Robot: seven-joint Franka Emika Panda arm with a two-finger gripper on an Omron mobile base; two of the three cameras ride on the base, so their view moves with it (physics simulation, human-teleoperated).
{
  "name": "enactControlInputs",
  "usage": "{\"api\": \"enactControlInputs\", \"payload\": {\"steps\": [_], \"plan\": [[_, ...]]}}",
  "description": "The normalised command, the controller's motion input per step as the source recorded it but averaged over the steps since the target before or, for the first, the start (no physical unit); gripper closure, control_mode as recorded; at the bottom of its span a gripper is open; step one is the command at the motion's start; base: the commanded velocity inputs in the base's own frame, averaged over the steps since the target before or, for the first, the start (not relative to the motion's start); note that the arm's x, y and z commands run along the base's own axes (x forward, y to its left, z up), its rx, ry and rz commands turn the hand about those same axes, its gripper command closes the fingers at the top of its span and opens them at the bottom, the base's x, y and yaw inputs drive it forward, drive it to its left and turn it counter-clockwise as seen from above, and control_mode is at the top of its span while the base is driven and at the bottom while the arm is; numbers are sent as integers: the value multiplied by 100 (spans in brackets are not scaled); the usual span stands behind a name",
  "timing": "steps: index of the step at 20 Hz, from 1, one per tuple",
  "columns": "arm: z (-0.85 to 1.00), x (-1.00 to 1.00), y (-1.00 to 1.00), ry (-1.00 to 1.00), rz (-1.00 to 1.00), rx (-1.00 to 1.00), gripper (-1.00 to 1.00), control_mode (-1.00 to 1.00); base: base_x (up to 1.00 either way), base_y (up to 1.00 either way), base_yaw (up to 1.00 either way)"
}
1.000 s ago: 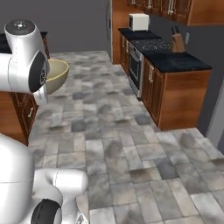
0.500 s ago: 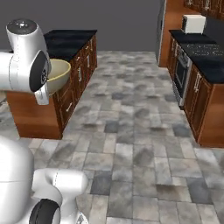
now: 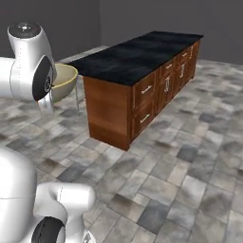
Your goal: Pick the eggplant from the sink and place it in the bowl. Then pick the bowl and place it in the microwave. Then close the microwave door and press the start button.
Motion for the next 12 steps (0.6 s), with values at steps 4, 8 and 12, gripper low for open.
{"api": "enactControlInputs", "payload": {"steps": [4,8,12], "plan": [[0,0,0,0,0,0,100,100,44,0,71],[0,0,0,0,0,0,100,100,43,0,70],[0,0,0,0,0,0,100,100,41,0,69]]}}
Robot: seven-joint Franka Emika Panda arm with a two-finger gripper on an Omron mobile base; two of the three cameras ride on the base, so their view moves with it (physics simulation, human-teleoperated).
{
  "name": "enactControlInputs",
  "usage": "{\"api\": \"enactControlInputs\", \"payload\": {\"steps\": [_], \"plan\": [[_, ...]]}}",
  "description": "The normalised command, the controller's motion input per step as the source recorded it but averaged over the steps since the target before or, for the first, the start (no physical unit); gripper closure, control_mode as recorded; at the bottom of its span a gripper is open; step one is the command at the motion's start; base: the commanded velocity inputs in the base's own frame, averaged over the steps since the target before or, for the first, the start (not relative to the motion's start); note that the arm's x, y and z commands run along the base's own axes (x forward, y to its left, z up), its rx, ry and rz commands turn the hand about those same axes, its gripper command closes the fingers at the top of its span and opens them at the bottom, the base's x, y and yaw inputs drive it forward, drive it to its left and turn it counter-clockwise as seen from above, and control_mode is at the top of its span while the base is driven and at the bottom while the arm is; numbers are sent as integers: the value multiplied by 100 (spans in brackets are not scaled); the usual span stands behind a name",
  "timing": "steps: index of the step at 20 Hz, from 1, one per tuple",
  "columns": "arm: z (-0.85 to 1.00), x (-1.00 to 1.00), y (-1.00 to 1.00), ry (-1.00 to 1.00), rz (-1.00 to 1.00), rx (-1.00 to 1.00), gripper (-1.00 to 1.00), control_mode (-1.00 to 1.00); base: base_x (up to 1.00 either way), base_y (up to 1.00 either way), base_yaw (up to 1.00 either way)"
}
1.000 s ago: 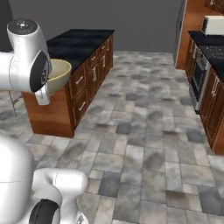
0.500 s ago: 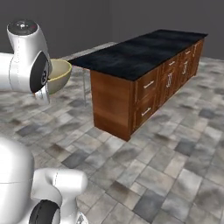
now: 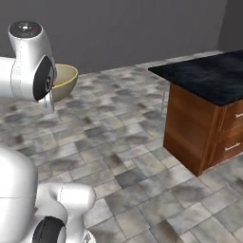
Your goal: Pick the eggplant from the sink and place it in the bowl. Then pick the bowl and place it in the microwave. Then close the microwave door and press the start button.
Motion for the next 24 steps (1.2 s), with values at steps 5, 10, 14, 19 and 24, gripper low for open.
{"api": "enactControlInputs", "payload": {"steps": [5,10,14,19,24], "plan": [[0,0,0,0,0,0,100,100,37,0,66],[0,0,0,0,0,0,100,100,39,0,53],[0,0,0,0,0,0,100,100,39,0,35],[0,0,0,0,0,0,100,100,83,0,7],[0,0,0,0,0,0,100,100,100,-1,0]]}}
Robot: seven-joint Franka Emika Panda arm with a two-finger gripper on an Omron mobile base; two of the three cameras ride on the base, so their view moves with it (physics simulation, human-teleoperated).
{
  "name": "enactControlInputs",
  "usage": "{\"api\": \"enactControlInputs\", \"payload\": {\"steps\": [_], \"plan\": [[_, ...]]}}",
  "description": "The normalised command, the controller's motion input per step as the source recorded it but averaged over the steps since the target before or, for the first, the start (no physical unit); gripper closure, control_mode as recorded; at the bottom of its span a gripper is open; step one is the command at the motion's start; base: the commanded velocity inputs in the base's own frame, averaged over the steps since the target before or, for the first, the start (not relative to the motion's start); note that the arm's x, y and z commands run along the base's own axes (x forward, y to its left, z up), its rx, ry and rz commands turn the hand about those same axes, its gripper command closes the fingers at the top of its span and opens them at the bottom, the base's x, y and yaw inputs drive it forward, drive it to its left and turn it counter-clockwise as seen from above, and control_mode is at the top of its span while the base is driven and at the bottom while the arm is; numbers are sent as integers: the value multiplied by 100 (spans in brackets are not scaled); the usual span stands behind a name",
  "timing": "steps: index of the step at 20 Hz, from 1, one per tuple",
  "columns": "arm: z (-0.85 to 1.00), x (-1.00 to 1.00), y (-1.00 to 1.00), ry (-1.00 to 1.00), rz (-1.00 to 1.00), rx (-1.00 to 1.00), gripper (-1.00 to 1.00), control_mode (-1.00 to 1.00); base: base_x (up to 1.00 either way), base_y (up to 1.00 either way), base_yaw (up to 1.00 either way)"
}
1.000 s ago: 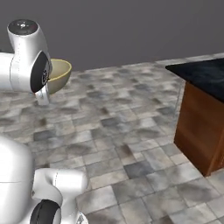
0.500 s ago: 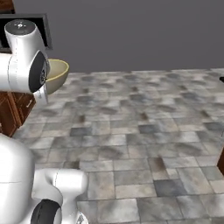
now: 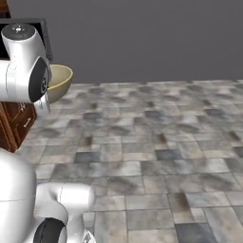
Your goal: Pick the eggplant from the sink and place it in the bowl. Then pick the bowl and place it in the microwave. Then close the microwave door and press the start button.
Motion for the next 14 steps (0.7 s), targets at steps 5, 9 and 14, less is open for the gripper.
{"api": "enactControlInputs", "payload": {"steps": [5,9,14], "plan": [[0,0,0,0,0,0,100,100,100,-8,0],[0,0,0,0,0,0,100,100,100,-12,1],[0,0,0,0,0,0,100,100,100,-21,5]]}}
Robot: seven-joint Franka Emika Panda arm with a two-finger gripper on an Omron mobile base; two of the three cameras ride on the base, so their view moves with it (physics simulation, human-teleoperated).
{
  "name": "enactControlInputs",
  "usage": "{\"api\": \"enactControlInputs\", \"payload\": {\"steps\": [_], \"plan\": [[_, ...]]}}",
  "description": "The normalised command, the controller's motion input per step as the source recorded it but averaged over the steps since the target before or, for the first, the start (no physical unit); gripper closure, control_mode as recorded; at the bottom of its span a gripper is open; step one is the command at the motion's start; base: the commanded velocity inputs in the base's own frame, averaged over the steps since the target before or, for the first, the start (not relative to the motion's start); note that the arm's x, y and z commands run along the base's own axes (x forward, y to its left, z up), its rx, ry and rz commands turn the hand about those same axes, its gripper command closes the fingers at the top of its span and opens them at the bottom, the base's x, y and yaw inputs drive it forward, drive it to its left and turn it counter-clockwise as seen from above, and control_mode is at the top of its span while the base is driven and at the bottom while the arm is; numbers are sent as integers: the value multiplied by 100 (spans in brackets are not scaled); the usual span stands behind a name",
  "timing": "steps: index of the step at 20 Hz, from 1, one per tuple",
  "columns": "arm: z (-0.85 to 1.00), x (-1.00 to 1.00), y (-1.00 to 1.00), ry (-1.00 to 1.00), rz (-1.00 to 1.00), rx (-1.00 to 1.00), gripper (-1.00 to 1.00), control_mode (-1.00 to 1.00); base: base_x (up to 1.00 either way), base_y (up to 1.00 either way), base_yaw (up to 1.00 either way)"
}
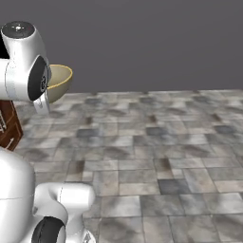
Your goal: Pick the eggplant from the sink and place it in the bowl. Then pick the bowl and place it in the microwave. Then close the microwave door and press the start button.
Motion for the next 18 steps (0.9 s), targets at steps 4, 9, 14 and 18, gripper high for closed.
{"api": "enactControlInputs", "payload": {"steps": [4,9,14,18], "plan": [[0,0,0,0,0,0,100,100,100,-30,9],[0,0,0,0,0,0,100,100,100,-37,11],[0,0,0,0,0,0,100,100,100,-39,14],[0,0,0,0,0,0,100,100,100,-32,24]]}}
